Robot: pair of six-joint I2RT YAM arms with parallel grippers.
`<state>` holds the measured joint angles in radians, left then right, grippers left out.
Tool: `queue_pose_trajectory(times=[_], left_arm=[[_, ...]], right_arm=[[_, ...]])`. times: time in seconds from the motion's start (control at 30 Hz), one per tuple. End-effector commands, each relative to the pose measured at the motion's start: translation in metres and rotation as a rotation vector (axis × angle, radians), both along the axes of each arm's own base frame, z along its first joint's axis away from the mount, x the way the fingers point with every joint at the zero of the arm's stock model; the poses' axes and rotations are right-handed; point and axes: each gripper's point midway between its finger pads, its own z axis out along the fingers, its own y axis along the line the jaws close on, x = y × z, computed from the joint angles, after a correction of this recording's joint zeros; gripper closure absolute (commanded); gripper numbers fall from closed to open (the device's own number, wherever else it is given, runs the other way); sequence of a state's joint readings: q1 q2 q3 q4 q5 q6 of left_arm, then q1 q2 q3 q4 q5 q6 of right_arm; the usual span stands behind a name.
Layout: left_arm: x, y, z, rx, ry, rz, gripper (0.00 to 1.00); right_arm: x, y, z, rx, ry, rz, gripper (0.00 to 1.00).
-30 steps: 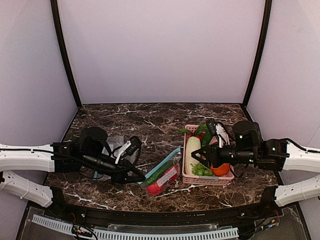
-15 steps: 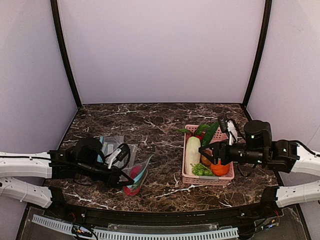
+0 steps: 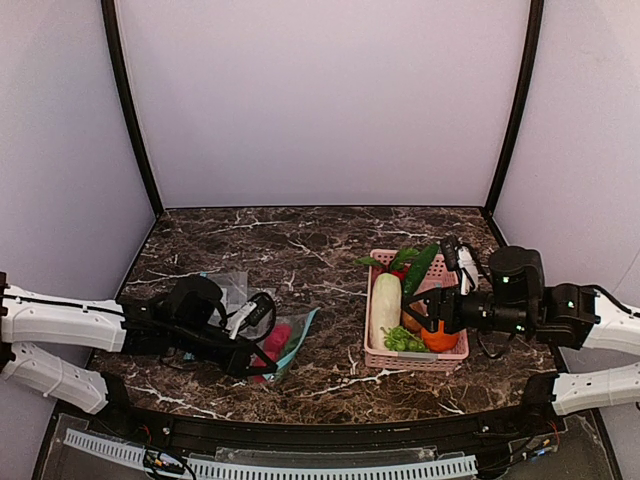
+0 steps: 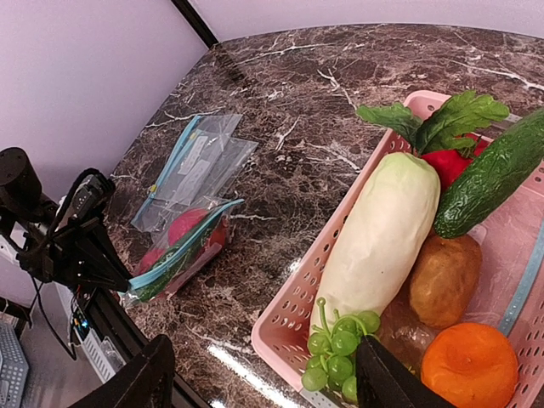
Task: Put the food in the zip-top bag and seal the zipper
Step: Place the zipper food storage bag at the center of the board, then reset both arms
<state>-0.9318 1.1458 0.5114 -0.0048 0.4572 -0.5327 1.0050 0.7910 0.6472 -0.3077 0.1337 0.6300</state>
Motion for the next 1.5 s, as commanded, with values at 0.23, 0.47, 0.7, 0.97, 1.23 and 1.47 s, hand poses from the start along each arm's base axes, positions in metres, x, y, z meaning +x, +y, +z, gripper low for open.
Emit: queue_pose_trajectory(times=[0.23,0.47,0.7,0.97,1.23,1.47], left_arm=[[0.019,-0.035,0.025,-0.098,-0.053,-0.051,0.31],[0.03,-0.03,0.038,-0.067,-0.128,-0.026,0.14],[0.057,-0.002,0.046,-0.005,-0.163,0.054,0.08],[0.112,0.066,0.063,0.089,-0.208,0.218,0.04],[0.159,0.158,0.069,0.095,-0.215,0.509,0.03],[0.177,0.232,0.077,0.145,-0.266,0.776,0.02]], right_arm=[[0.002,-0.009,-0.009,-0.026,0.01,-0.038,0.25],[0.005,-0.007,-0.01,-0.066,0.001,-0.026,0.13],[0.025,-0.011,-0.019,-0.159,0.027,-0.046,0.02],[0.068,-0.063,-0.019,-0.148,0.047,-0.157,0.01],[0.102,-0.148,-0.034,-0.117,0.093,-0.347,0.01],[0.112,-0.201,-0.013,-0.065,0.016,-0.506,0.01]])
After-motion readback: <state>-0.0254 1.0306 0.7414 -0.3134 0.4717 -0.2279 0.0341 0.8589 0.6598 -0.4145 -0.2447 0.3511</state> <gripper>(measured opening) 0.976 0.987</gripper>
